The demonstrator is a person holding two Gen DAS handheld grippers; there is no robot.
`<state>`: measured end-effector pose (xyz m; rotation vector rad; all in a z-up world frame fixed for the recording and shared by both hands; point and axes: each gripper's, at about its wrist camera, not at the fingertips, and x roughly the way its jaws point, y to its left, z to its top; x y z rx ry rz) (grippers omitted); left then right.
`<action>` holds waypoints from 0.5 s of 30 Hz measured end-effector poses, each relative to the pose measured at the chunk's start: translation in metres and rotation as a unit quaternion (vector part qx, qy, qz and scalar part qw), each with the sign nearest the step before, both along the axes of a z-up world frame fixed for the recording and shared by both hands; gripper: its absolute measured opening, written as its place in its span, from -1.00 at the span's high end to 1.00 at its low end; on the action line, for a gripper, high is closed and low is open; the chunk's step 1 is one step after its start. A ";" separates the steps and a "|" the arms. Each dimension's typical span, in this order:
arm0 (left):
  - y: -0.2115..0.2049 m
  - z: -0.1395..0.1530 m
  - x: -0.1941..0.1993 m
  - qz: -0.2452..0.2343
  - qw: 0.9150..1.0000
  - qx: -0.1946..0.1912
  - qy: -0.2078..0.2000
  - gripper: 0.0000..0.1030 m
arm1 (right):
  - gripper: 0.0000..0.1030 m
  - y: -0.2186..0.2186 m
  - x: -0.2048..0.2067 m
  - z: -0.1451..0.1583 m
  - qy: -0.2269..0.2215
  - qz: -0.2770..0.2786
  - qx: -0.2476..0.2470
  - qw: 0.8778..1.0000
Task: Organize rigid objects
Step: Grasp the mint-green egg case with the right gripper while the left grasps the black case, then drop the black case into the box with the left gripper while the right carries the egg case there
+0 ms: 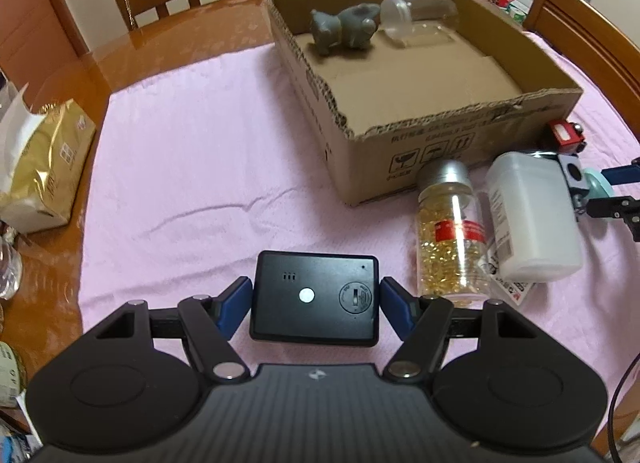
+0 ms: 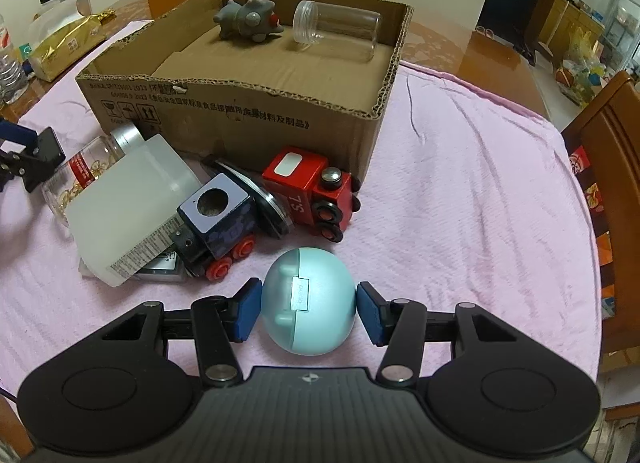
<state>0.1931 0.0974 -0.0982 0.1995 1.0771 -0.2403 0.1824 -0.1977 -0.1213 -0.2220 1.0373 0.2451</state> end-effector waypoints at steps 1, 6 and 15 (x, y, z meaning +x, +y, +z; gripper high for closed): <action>0.000 0.004 -0.001 -0.003 1.000 -0.002 -0.001 -0.34 | -0.10 -0.001 -0.001 0.002 0.000 0.001 0.000 1.000; -0.003 0.027 -0.004 -0.026 1.000 -0.005 -0.008 -0.34 | -0.10 -0.002 -0.004 0.012 0.003 0.015 0.001 1.000; -0.023 0.082 0.008 -0.081 0.995 -0.023 -0.056 -0.34 | -0.10 -0.001 -0.007 0.047 -0.010 0.052 -0.007 0.999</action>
